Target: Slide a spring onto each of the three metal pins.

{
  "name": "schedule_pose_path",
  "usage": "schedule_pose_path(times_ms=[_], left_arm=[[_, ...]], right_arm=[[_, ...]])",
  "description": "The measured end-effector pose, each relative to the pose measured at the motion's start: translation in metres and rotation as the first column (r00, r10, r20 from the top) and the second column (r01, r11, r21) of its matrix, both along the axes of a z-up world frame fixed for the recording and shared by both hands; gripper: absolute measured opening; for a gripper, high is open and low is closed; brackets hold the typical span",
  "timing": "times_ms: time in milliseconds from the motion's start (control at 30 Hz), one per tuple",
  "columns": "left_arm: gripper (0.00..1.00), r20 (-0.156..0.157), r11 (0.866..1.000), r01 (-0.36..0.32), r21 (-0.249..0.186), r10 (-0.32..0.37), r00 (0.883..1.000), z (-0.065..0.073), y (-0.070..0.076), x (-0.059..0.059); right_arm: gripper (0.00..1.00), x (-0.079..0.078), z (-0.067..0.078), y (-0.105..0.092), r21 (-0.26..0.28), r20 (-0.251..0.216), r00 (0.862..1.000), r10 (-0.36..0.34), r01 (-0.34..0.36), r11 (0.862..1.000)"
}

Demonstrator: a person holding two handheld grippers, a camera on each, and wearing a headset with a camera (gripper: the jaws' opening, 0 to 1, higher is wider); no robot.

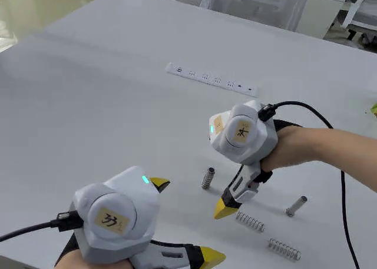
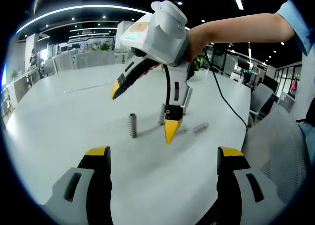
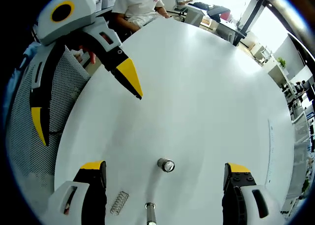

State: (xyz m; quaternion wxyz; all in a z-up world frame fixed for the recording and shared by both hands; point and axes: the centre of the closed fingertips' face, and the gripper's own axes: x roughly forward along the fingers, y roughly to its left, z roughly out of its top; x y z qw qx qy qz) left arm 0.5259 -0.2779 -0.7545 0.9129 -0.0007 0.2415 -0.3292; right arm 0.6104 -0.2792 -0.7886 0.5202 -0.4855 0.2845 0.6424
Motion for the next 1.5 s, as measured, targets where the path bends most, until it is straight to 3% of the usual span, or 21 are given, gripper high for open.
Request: schedule_pose_path(times_ms=[133, 300, 600, 767, 867, 967, 1100, 1167, 1400, 1500], left_arm=[[0.87, -0.013, 1.000, 0.002, -0.008, -0.002, 1.000, -0.001, 0.000, 0.000], [0.87, -0.014, 0.999, 0.032, 0.006, -0.032, 0.999, -0.002, -0.003, -0.001], [0.87, -0.005, 0.999, 0.044, 0.004, -0.044, 0.999, 0.004, -0.002, 0.005], [0.87, 0.007, 0.998, 0.055, 0.000, -0.055, 0.998, 0.007, -0.004, 0.009], [0.87, 0.013, 0.998, 0.067, 0.003, -0.067, 0.998, 0.008, -0.006, 0.011], [0.87, 0.016, 0.997, 0.081, 0.010, -0.081, 0.997, 0.007, -0.007, 0.011], [0.86, 0.020, 0.995, 0.100, 0.014, -0.101, 0.995, 0.007, -0.009, 0.011], [0.86, 0.022, 0.994, 0.109, 0.016, -0.109, 0.994, 0.007, -0.011, 0.011], [0.84, 0.036, 0.991, 0.133, 0.021, -0.134, 0.990, 0.009, -0.016, 0.013], [0.84, 0.037, 0.990, 0.142, 0.024, -0.143, 0.989, 0.009, -0.017, 0.014]], right_arm=[[0.99, 0.002, 0.015, -0.002, 0.084, 0.003, 0.999, -0.049, 0.048, 0.995], [0.99, 0.002, 0.030, -0.011, 0.147, -0.003, 0.995, -0.104, 0.103, 0.984], [0.99, -0.006, 0.041, -0.039, 0.189, 0.001, 0.986, -0.169, 0.166, 0.968], [0.99, -0.009, 0.049, -0.053, 0.234, 0.008, 0.977, -0.212, 0.204, 0.951], [0.99, -0.012, 0.052, -0.062, 0.259, -0.006, 0.969, -0.246, 0.239, 0.936], [0.99, -0.017, 0.054, -0.071, 0.295, -0.034, 0.957, -0.286, 0.283, 0.912], [0.99, -0.024, 0.050, -0.086, 0.294, -0.028, 0.951, -0.308, 0.302, 0.907], [0.99, -0.029, 0.049, -0.093, 0.302, -0.042, 0.942, -0.334, 0.330, 0.894], [0.99, -0.034, 0.053, -0.119, 0.359, -0.091, 0.896, -0.434, 0.436, 0.825], [0.99, -0.037, 0.051, -0.132, 0.363, -0.101, 0.880, -0.464, 0.467, 0.806]])
